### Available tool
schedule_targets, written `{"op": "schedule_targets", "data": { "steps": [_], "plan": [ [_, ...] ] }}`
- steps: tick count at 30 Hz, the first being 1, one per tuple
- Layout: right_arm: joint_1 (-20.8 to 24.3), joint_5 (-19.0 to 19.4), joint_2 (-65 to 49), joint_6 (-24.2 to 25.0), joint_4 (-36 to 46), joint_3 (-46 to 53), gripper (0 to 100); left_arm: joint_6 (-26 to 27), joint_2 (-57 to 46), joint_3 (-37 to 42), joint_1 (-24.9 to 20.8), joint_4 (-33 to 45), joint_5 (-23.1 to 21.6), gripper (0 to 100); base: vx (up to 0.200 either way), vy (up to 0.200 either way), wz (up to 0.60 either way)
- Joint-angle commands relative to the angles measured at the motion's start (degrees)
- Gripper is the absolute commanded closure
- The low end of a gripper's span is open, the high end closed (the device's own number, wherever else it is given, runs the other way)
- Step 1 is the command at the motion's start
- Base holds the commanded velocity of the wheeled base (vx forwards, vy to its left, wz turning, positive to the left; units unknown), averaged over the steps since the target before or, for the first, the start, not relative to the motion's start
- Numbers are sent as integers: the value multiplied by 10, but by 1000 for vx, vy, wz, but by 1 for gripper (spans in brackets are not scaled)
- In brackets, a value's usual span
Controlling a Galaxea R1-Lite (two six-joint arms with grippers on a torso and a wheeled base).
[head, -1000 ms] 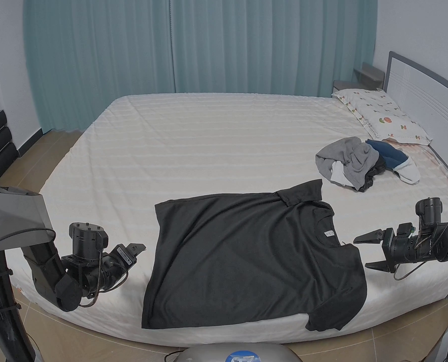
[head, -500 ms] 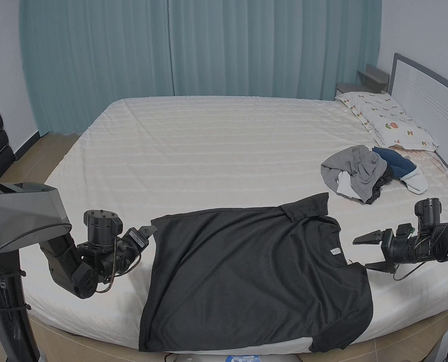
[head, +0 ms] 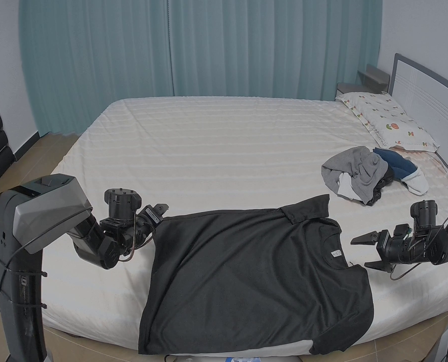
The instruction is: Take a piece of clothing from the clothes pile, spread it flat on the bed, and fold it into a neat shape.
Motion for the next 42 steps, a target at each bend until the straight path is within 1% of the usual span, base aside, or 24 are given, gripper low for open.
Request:
{"op": "schedule_targets", "data": {
  "steps": [1,2,3,6,16,18,19,23,30,36,42],
  "plan": [
    [5,-18,28,3,-19,2,0,54,91,-94,13,33,5,0,0,0,0],
    [5,-18,28,3,-19,2,0,54,91,-94,13,33,5,0,0,0,0],
    [6,-18,27,10,-18,1,0,54,114,-121,13,36,17,0,0,0,0],
    [9,-18,27,22,-19,-2,0,54,137,-148,13,37,38,0,0,0,0],
    [14,-18,25,26,-19,-5,0,51,142,-166,12,37,35,0,0,0,0],
    [15,-18,24,34,-19,-5,0,41,139,-166,12,37,34,0,0,0,0],
    [15,-18,24,37,-19,-5,0,34,139,-166,11,37,35,100,0,0,0],
    [15,-18,24,39,-19,-6,0,32,141,-170,10,36,37,100,0,0,0],
    [14,-18,23,39,-20,-6,0,32,143,-196,23,28,43,100,0,0,0],
    [12,-18,25,40,-20,-12,0,35,164,-226,34,-10,55,100,0,0,0],
    [14,-20,28,42,-36,-11,0,41,177,-241,47,-24,56,100,0,0,0]
  ]
}}
